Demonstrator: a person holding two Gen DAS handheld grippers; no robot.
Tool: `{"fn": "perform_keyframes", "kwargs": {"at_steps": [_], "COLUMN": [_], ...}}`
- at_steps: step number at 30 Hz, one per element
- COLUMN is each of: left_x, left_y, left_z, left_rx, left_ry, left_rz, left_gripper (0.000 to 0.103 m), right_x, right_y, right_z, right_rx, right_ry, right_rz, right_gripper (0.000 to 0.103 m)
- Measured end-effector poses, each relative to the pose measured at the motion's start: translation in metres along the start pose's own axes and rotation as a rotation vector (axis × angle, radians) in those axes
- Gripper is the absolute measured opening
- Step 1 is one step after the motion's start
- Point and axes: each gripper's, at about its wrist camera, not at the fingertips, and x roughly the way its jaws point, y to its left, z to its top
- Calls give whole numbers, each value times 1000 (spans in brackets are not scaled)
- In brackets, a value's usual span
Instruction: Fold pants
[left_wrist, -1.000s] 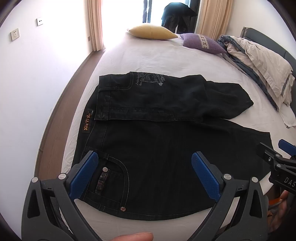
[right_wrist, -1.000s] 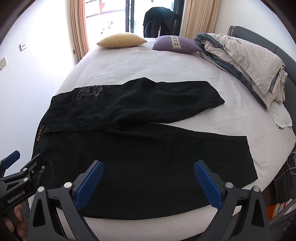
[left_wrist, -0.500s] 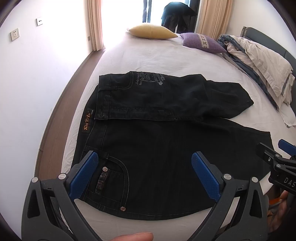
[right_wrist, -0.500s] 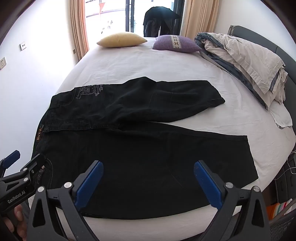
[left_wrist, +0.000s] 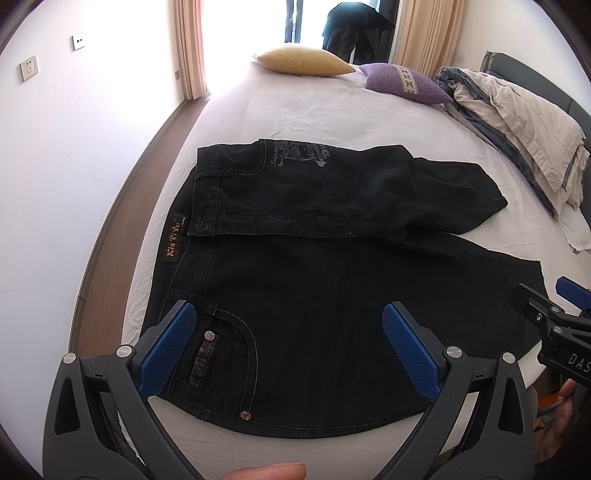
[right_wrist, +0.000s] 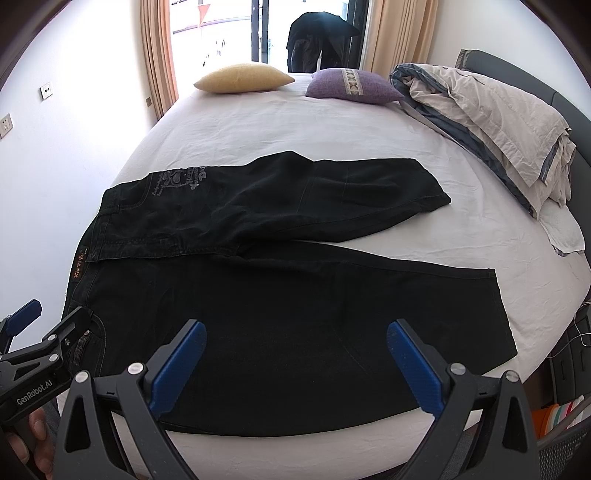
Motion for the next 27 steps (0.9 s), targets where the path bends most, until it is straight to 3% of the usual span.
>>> {"fn": "perform_keyframes", "kwargs": {"at_steps": [7, 13, 16, 20, 23, 27], "left_x": [6, 31, 54, 89, 122, 186], "left_y": [0, 14, 24, 36, 49, 50], "left_z": [2, 28, 65, 129, 184, 240], "left_rx": [15, 63, 136, 274, 336, 478], "left_ry": [11, -7, -9, -19, -19, 102], "left_rz": [11, -128, -228, -152, -140, -161], "left_gripper": [103, 103, 103, 103, 103, 103], "right_x": [6, 20, 31, 45, 57, 77], "right_y": [0, -9, -17, -26, -30, -35], "right_z": [2, 12, 26, 52, 73, 100], "right_rx": [-5, -43, -75, -133, -195, -266], "right_ry": [17, 31, 25, -5, -26, -28], "right_rz": [9, 111, 213, 300, 355, 404], "right_gripper": [101, 101, 101, 100, 100, 95]}}
